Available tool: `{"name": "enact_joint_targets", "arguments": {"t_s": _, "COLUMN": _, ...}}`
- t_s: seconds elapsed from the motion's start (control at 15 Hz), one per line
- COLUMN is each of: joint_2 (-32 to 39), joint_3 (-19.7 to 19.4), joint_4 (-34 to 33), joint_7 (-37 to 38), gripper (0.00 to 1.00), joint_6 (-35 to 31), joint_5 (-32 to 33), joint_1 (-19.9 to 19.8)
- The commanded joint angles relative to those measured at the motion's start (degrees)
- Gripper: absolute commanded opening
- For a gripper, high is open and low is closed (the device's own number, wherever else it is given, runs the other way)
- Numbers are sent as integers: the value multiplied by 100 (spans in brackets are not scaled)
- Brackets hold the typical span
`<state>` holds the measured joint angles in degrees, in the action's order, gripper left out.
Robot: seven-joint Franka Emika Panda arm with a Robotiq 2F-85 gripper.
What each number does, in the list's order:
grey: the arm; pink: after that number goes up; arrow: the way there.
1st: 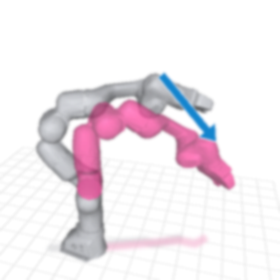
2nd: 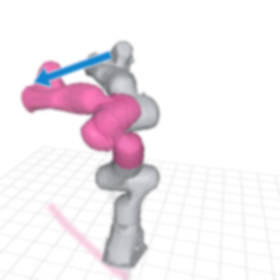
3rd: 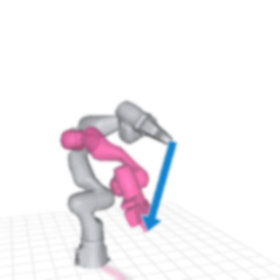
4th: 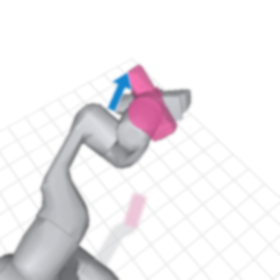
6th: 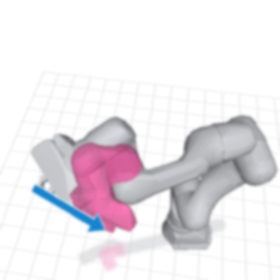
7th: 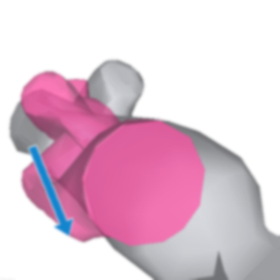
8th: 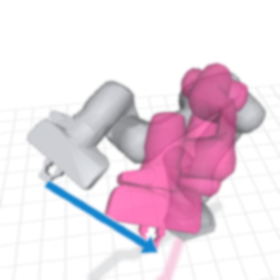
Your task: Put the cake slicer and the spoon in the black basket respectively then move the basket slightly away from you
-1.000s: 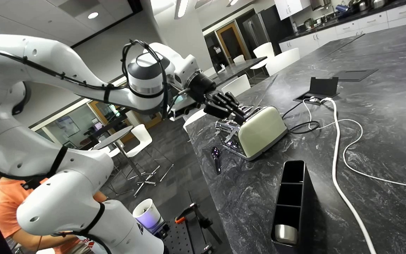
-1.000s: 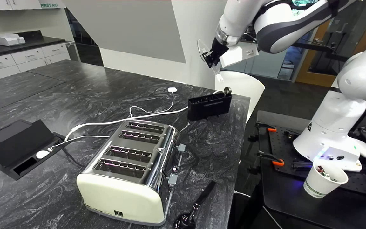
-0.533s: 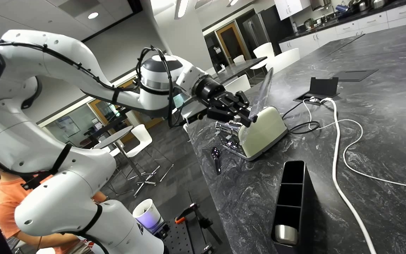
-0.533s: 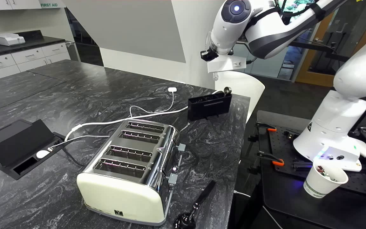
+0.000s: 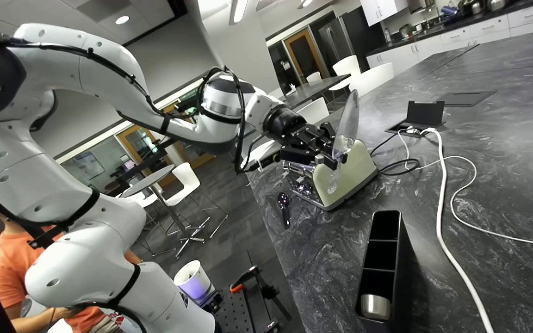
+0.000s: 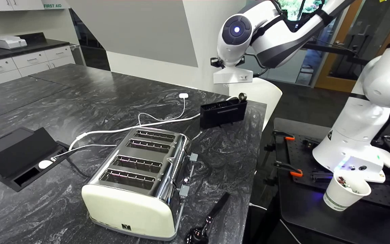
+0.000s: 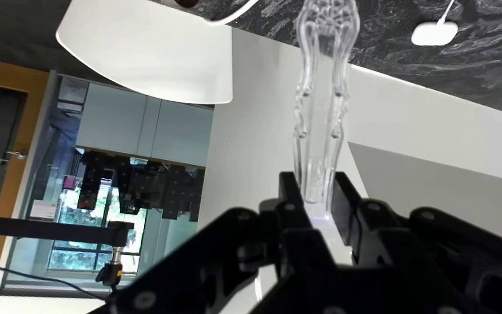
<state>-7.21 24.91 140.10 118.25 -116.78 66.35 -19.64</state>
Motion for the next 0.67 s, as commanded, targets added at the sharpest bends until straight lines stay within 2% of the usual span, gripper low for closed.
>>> {"name": "enact_joint_targets", "arguments": {"t_s": 0.0, "joint_2": 245, "joint_3": -863, "joint_4": -136, "joint_7": 406, "gripper": 6, "joint_6": 493, "joint_5": 266, "joint_1": 908}}
{"name": "enact_joint_targets", "arguments": {"t_s": 0.27, "joint_2": 938, "joint_3": -1382, "joint_4": -398, "joint_7": 1768, "gripper": 6, "joint_6": 1368, "joint_5": 1019, "joint_1": 1558}}
{"name": "enact_joint_targets", "arguments": {"t_s": 0.6, "joint_2": 1902, "joint_3": -1800, "joint_4": -783, "joint_7": 2702, "gripper": 6, "joint_6": 1904, "joint_5": 1264, "joint_1": 1961}}
